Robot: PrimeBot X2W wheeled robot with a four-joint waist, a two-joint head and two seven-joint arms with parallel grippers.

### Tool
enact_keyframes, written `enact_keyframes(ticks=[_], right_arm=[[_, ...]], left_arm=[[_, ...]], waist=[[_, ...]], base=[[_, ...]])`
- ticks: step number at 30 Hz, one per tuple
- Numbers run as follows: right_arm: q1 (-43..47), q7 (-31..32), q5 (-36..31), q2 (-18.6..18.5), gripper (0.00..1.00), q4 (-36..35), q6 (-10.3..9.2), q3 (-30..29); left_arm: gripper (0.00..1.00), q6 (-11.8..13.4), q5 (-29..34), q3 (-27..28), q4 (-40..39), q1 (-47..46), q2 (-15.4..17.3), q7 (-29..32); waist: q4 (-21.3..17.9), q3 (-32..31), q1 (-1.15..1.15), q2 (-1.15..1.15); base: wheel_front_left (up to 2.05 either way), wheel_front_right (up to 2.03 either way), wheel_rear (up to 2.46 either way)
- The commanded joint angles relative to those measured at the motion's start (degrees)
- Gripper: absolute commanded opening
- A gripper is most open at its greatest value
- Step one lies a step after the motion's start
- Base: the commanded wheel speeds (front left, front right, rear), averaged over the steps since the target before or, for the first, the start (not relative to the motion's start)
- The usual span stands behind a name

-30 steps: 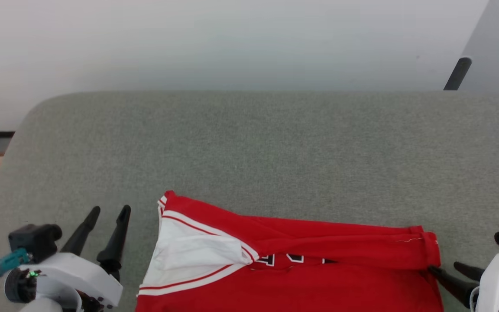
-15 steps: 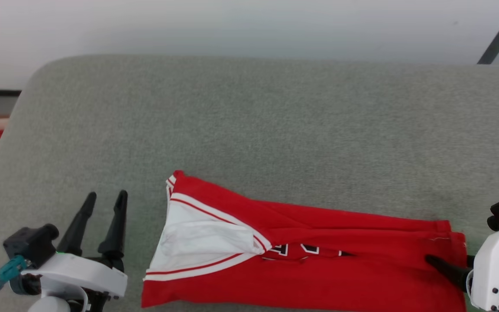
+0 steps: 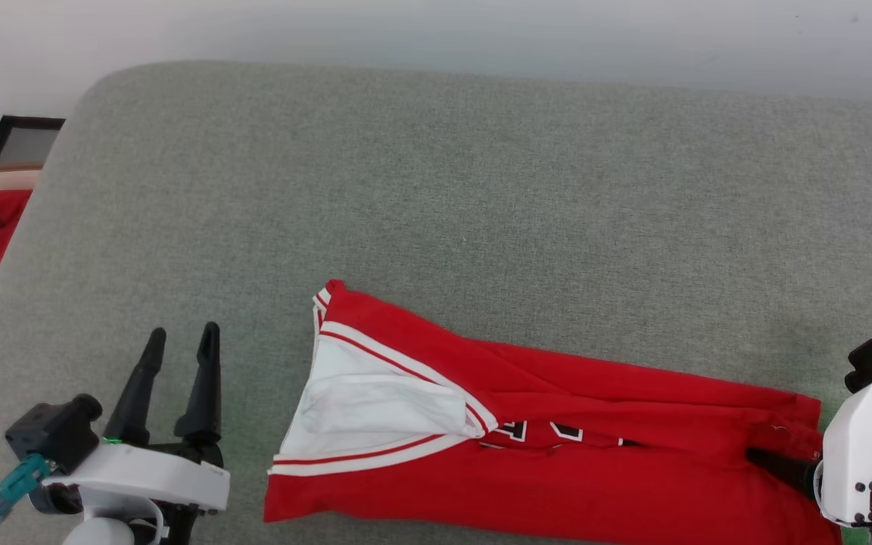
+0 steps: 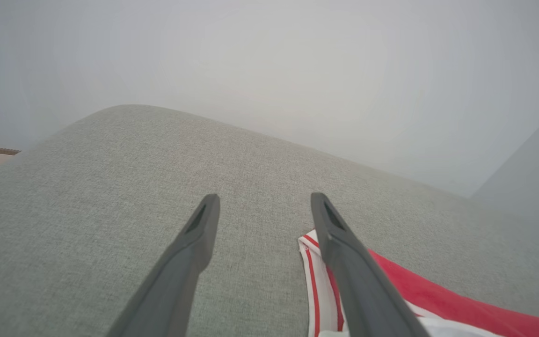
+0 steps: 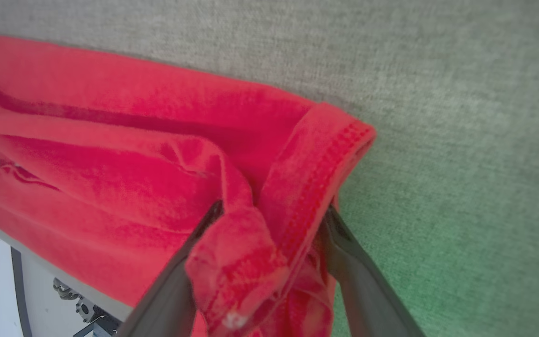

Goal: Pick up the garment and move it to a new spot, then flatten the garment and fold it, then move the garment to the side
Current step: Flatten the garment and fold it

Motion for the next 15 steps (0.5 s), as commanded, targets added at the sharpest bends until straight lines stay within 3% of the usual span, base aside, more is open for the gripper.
enact_keyframes(ticks=[1, 2, 15], right_arm=[[1.29, 1.17, 0.05, 1.95, 0.24, 3.01, -0.05, 2.09], [1.19, 1.53, -0.12, 1.79, 0.00, 3.27, -0.05, 2.47], [-1.42, 0.11, 0.11, 0.65, 0.00, 2.95, -0.07, -0.09]], left_arm=[[1.00, -0.58, 0.59, 0.59, 0.21, 0.26, -0.61, -0.17], [1.00, -0.73, 0.87, 0.81, 0.36, 0.26, -0.86, -0.17], [1.00, -1.57, 1.93, 3.57, 0.34, 1.09, -2.99, -0.18]], waist=[[0.10, 0.10, 0.00, 0.00], [0.13, 0.11, 0.00, 0.00], [-0.72, -0.52, 0.00, 0.00]], base=[[0.00, 0.00, 0.00], [0.00, 0.00, 0.00], [0.00, 0.00, 0.00]])
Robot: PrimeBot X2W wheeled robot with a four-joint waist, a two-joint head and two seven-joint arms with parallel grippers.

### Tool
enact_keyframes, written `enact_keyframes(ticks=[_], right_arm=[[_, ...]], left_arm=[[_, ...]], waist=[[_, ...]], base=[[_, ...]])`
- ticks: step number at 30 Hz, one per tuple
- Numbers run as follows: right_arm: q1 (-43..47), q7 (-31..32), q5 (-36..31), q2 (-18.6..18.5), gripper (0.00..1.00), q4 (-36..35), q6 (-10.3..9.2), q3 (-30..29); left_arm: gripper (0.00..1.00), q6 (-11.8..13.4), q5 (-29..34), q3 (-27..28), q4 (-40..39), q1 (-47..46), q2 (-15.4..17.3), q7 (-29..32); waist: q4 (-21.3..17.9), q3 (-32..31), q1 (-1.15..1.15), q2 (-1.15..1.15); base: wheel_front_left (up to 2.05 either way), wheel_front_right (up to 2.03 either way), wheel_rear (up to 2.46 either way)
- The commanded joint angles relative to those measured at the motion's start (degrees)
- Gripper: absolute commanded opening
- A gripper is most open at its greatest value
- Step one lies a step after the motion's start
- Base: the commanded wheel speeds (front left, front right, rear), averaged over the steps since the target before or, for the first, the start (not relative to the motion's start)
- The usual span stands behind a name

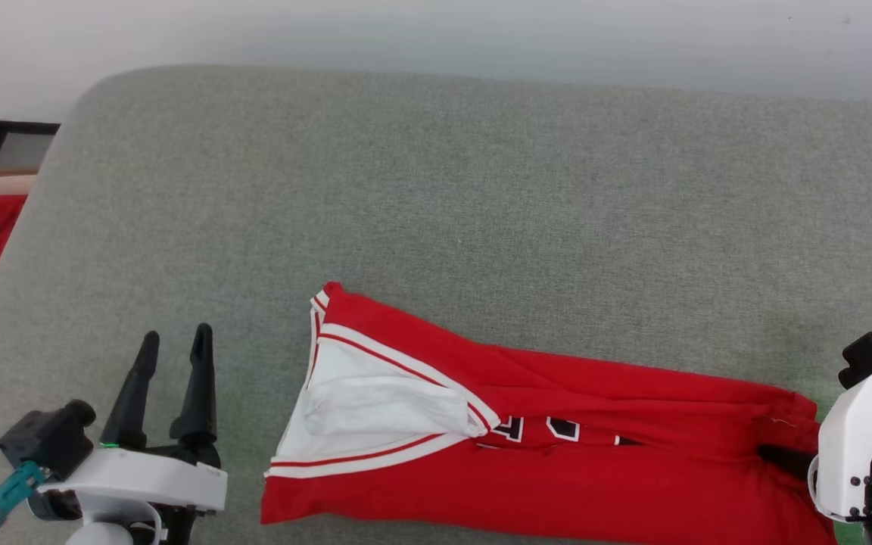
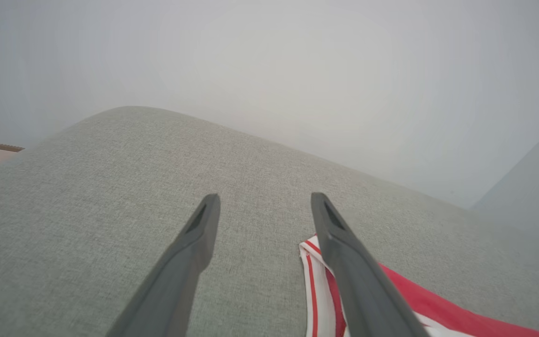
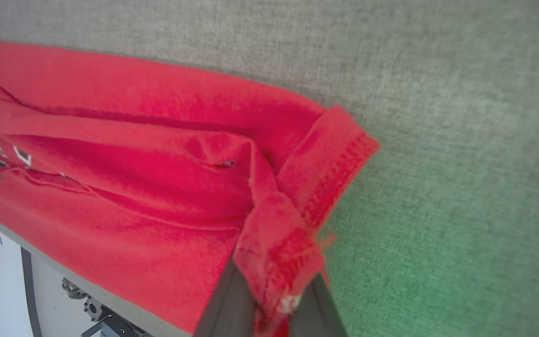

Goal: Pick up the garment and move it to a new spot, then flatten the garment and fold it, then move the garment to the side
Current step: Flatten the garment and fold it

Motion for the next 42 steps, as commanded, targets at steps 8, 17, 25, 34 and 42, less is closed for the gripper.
enact_keyframes(ticks=[8, 17, 25, 34, 42], right_arm=[[-2.15, -1.60, 0.00, -2.63, 0.00, 1.63, -0.16, -0.60], [-5.54, -2.71, -0.55, -7.21, 0.00, 4.62, -0.10, -1.85], [-7.55, -3.16, -1.36, -12.14, 0.00, 7.71, -0.09, -2.87], [-5.90, 0.71, 5.21, -10.74, 0.00, 0.58, -0.09, -1.94], [-3.45, 5.74, 9.34, -3.61, 0.00, -11.35, -0.09, -0.35]], left_arm=[[1.00, -0.15, -0.14, 0.12, -0.88, 0.97, -0.33, -0.18], [1.00, -0.17, -0.33, 0.19, -1.47, 2.25, 0.10, -0.18], [1.00, -0.18, -0.64, 0.63, -1.36, 3.51, 0.20, -0.18], [1.00, -0.12, -1.44, 1.28, -0.85, 5.64, 0.16, -0.18], [1.00, -0.12, -1.76, 0.89, -0.19, 5.93, -0.31, -0.18]], waist=[[-0.58, -0.46, 0.00, 0.00], [-1.68, -1.53, 0.00, 0.00], [-3.15, -2.57, 0.00, 0.00], [-5.10, -5.21, 0.00, 0.00], [-5.59, -6.85, 0.00, 0.00]], base=[[0.00, 0.00, 0.00], [0.00, 0.00, 0.00], [0.00, 0.00, 0.00], [0.00, 0.00, 0.00], [0.00, 0.00, 0.00]])
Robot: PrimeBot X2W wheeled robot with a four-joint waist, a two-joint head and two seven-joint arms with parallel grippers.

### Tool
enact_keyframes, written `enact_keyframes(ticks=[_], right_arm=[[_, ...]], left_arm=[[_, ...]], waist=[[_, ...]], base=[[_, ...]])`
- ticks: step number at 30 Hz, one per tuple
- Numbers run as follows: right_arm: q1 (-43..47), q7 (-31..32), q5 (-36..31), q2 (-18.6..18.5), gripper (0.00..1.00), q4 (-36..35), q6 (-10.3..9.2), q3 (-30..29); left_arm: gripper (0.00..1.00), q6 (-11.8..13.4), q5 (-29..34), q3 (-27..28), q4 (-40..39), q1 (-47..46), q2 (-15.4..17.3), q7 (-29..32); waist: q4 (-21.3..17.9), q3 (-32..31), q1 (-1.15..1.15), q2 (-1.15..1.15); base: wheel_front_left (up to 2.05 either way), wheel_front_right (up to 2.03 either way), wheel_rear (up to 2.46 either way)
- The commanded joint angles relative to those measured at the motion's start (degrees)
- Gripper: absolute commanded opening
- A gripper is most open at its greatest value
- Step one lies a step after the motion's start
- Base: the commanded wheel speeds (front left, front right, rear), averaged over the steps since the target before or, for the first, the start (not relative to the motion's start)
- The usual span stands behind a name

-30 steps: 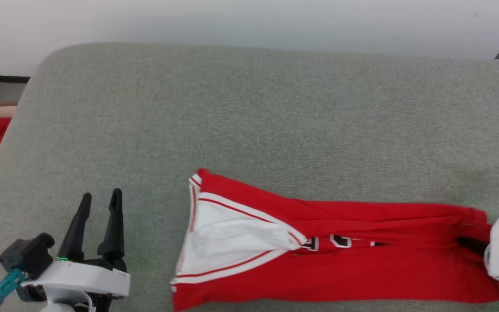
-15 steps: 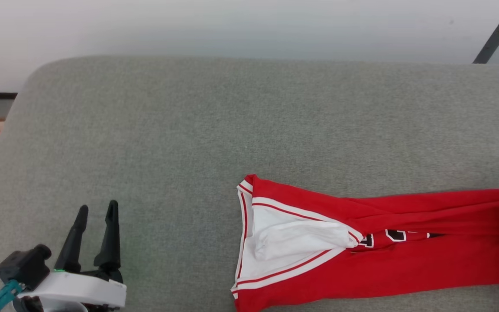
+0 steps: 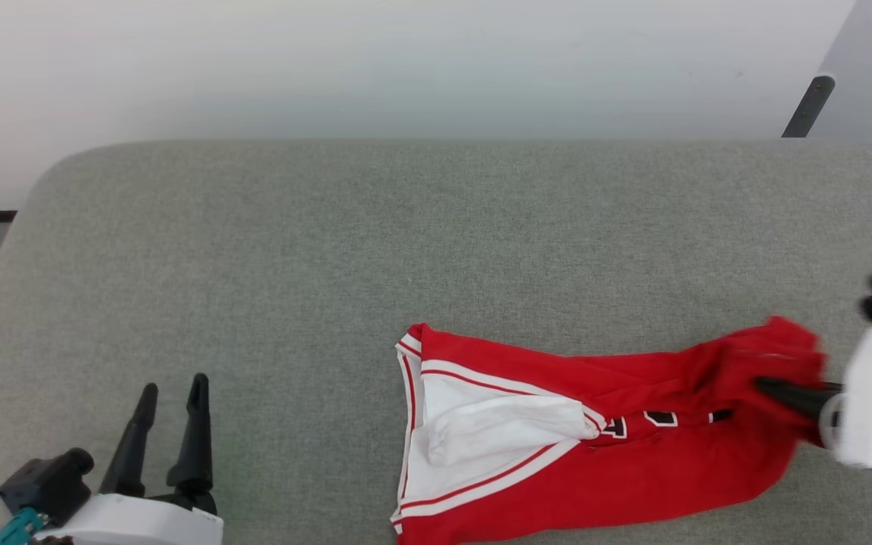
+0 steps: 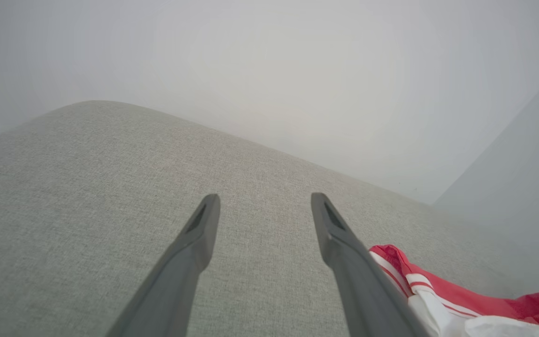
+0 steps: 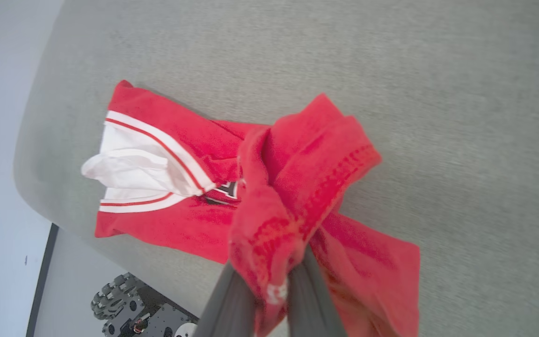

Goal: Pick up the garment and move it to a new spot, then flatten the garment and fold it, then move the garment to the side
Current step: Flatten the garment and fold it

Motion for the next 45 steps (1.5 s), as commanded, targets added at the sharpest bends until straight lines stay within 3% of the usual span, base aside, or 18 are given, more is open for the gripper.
enact_keyframes(ticks=[1, 8, 16, 21, 31, 32, 34, 35, 36, 45], right_arm=[[0.71, 0.46, 0.35, 1.49, 0.00, -1.36, -0.06, 0.72], [-1.51, -0.39, -3.49, 11.19, 0.00, -4.01, -0.06, 4.92], [-4.39, -3.88, -10.01, 20.03, 0.00, 0.61, -0.06, 11.81], [-6.17, -7.93, -13.20, 22.74, 0.00, 6.32, -0.06, 15.27], [-10.30, -15.36, -15.24, 24.01, 0.00, 18.01, -0.06, 20.22], [-10.88, -15.99, -15.09, 24.04, 0.04, 19.05, -0.06, 20.78], [-12.21, -17.75, -14.04, 24.10, 0.49, 20.35, -0.06, 22.09], [-12.68, -18.39, -13.52, 24.08, 0.90, 20.90, -0.06, 22.89], [-13.05, -18.75, -12.88, 24.09, 1.00, 21.42, -0.06, 23.54], [-15.19, -19.12, -8.69, 23.76, 1.00, 18.71, -0.06, 26.04]], left_arm=[[1.00, 0.00, -0.23, -0.12, 0.23, 0.12, -0.11, -0.18], [1.00, 0.00, -0.60, -1.39, 1.01, -1.09, -0.44, -0.18], [1.00, 0.00, -0.88, -2.91, 1.92, -2.79, -0.91, -0.18], [1.00, 0.00, -1.16, -3.57, 2.45, -3.77, -1.23, -0.18], [1.00, 0.00, -1.36, -4.54, 3.17, -4.97, -1.76, -0.18], [1.00, 0.00, -1.37, -4.59, 3.27, -4.98, -1.82, -0.18], [1.00, 0.00, -1.50, -4.62, 3.49, -5.10, -1.95, -0.18], [1.00, 0.00, -1.53, -4.58, 3.56, -5.20, -1.99, -0.18], [1.00, 0.00, -1.49, -4.51, 3.63, -5.22, -2.03, -0.18], [1.00, 0.00, -0.84, -3.27, 3.66, -3.70, -1.74, -0.18]], waist=[[0.05, -0.27, 0.00, 0.00], [1.31, -0.44, 0.00, 0.00], [3.39, 0.36, 0.00, 0.00], [4.83, 0.95, 0.00, 0.00], [6.37, 1.96, 0.00, 0.00], [6.44, 2.01, 0.00, 0.00], [6.52, 2.05, 0.00, 0.00], [6.53, 2.03, 0.00, 0.00], [6.50, 1.98, 0.00, 0.00], [4.43, 0.92, 0.00, 0.00]], base=[[0.00, 0.00, 0.00], [0.00, 0.00, 0.00], [0.00, 0.00, 0.00], [0.00, 0.00, 0.00], [0.00, 0.00, 0.00], [0.00, 0.00, 0.00], [0.00, 0.00, 0.00], [0.00, 0.00, 0.00], [0.00, 0.00, 0.00], [0.00, 0.00, 0.00]])
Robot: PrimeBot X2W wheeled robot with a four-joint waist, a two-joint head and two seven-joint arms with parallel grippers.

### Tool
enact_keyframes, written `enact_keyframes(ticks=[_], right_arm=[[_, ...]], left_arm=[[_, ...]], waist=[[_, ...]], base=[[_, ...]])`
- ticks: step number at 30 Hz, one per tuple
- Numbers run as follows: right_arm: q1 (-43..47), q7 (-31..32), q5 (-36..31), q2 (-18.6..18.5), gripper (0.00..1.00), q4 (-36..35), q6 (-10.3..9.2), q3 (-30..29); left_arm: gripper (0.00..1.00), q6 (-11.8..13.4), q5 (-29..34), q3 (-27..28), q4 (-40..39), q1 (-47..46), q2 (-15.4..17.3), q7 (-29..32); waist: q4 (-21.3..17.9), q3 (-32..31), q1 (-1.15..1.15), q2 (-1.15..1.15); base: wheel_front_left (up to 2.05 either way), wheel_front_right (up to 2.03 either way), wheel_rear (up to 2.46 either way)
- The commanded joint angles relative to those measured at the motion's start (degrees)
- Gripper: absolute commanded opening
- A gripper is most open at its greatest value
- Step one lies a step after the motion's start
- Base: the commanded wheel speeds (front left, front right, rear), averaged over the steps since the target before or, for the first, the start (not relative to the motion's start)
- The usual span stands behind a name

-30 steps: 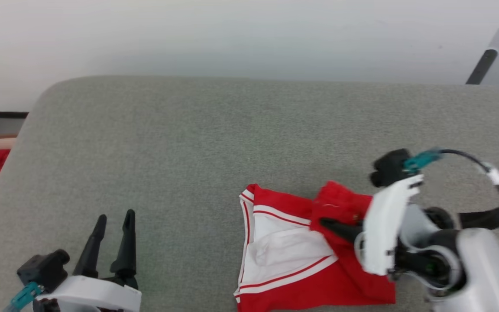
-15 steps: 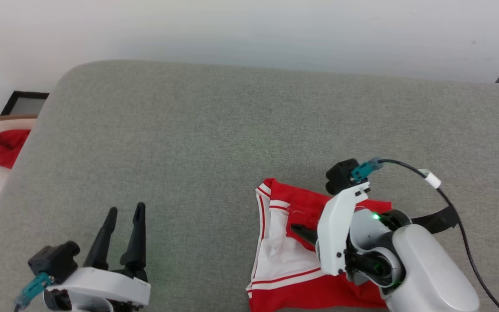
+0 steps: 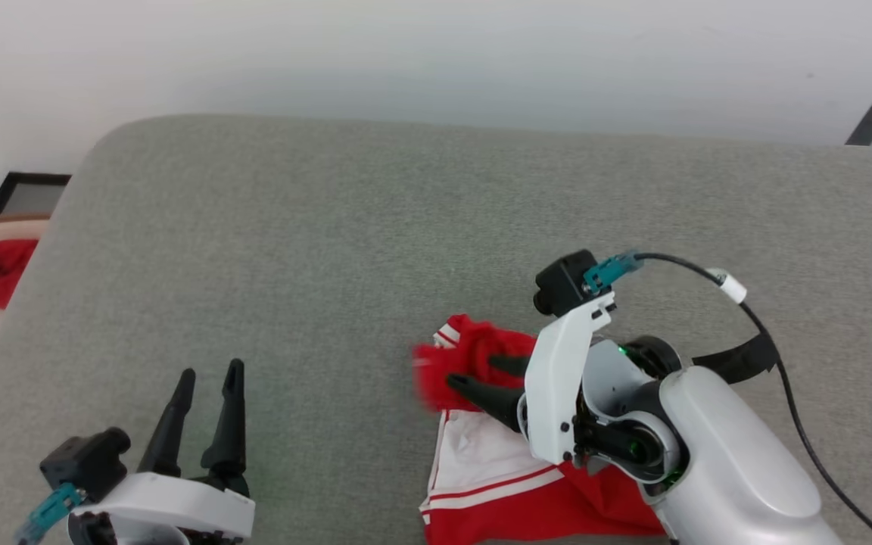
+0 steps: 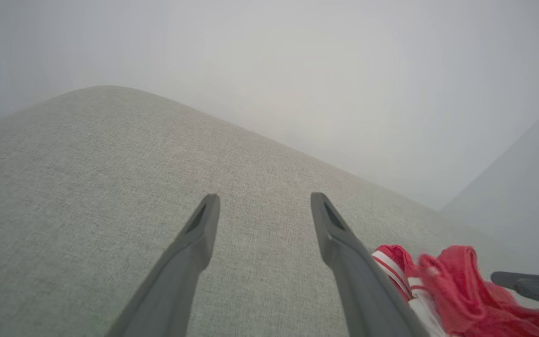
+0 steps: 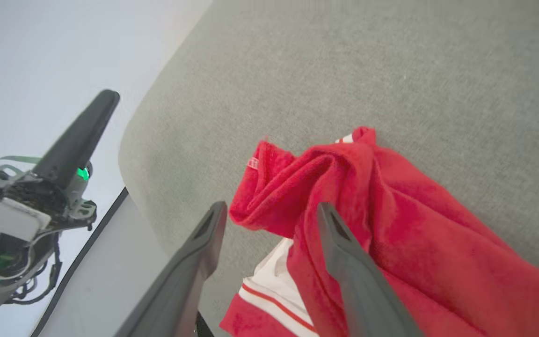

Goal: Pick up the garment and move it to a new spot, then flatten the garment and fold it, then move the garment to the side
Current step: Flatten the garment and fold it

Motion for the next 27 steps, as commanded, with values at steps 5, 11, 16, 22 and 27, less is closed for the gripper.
enact_keyframes(ticks=[5, 11, 16, 22, 27], right_arm=[[0.90, -0.01, 2.29, -3.69, 1.00, -6.28, -0.04, 0.46], [3.80, -2.20, 3.47, -10.03, 1.00, -13.55, -0.04, -1.76], [7.91, -5.05, 4.88, -13.24, 1.00, -17.36, -0.04, -5.04], [12.47, -9.89, 4.44, -16.70, 1.00, -20.46, -0.04, -7.34], [15.62, -16.82, 2.77, -19.42, 1.00, -20.28, -0.04, -9.39]], left_arm=[[1.00, 0.00, 0.78, 0.77, -0.29, 0.93, 0.35, -0.18], [1.00, 0.00, 1.49, 1.60, -0.44, 1.60, 0.75, -0.18], [1.00, 0.00, 1.68, 2.17, -0.72, 2.31, 0.88, -0.18], [1.00, 0.00, 2.67, 2.65, -0.53, 2.90, 1.30, -0.18], [1.00, 0.00, 3.78, 3.22, -0.59, 3.55, 1.72, -0.18]], waist=[[-2.18, -0.89, 0.00, 0.00], [-4.64, -1.62, 0.00, 0.00], [-6.58, -2.27, 0.00, 0.00], [-8.88, -2.85, 0.00, 0.00], [-10.36, -3.48, 0.00, 0.00]], base=[[0.00, 0.00, 0.00], [0.00, 0.00, 0.00], [0.00, 0.00, 0.00], [0.00, 0.00, 0.00], [0.00, 0.00, 0.00]])
